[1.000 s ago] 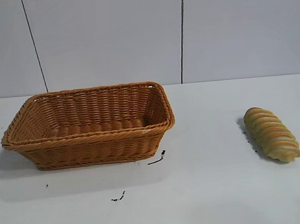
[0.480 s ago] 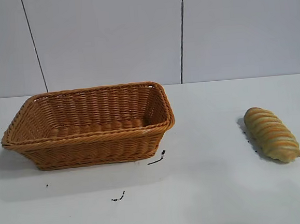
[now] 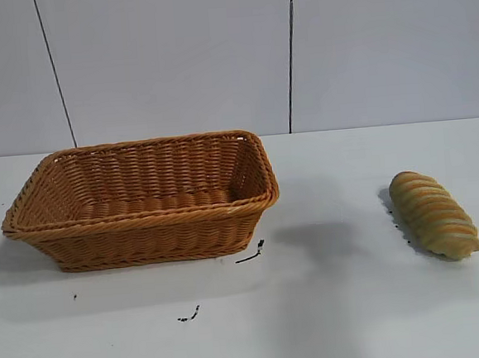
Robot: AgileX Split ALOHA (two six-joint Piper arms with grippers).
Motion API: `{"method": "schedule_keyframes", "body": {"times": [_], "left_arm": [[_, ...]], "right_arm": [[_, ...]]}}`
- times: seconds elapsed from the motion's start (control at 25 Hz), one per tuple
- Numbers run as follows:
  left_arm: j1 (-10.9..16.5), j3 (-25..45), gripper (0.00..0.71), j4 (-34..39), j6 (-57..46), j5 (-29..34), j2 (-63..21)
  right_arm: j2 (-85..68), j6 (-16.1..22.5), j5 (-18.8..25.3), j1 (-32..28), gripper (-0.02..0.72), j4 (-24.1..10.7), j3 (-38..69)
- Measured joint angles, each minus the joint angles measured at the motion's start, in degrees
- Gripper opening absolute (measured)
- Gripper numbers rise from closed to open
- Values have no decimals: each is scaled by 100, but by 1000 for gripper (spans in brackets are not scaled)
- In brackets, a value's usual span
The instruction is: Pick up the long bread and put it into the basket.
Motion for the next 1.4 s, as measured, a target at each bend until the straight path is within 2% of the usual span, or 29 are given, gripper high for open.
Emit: {"method": "schedule_keyframes", "body": {"times": [0.24, 0.56, 1.12, 1.16, 1.24, 1.4], "left_arm": [[0, 0, 696, 0, 0, 0, 0], [0, 0, 696, 0, 0, 0, 0], [0, 0, 696, 0, 0, 0, 0], [0, 0, 696, 0, 0, 0, 0], [0, 0, 696, 0, 0, 0, 0], [0, 0, 696, 0, 0, 0, 0]], "right_arm": [[1336, 57, -123, -1, 631, -36, -760], [2520, 207, -502, -1, 631, -11, -1333], [3116, 207, -592, -1, 627, 2, -1463], [3116, 207, -592, -1, 614, 2, -1463], [3116, 207, -598, -1, 543, 2, -1463], [3116, 207, -545, -6, 261, 2, -1468]]}}
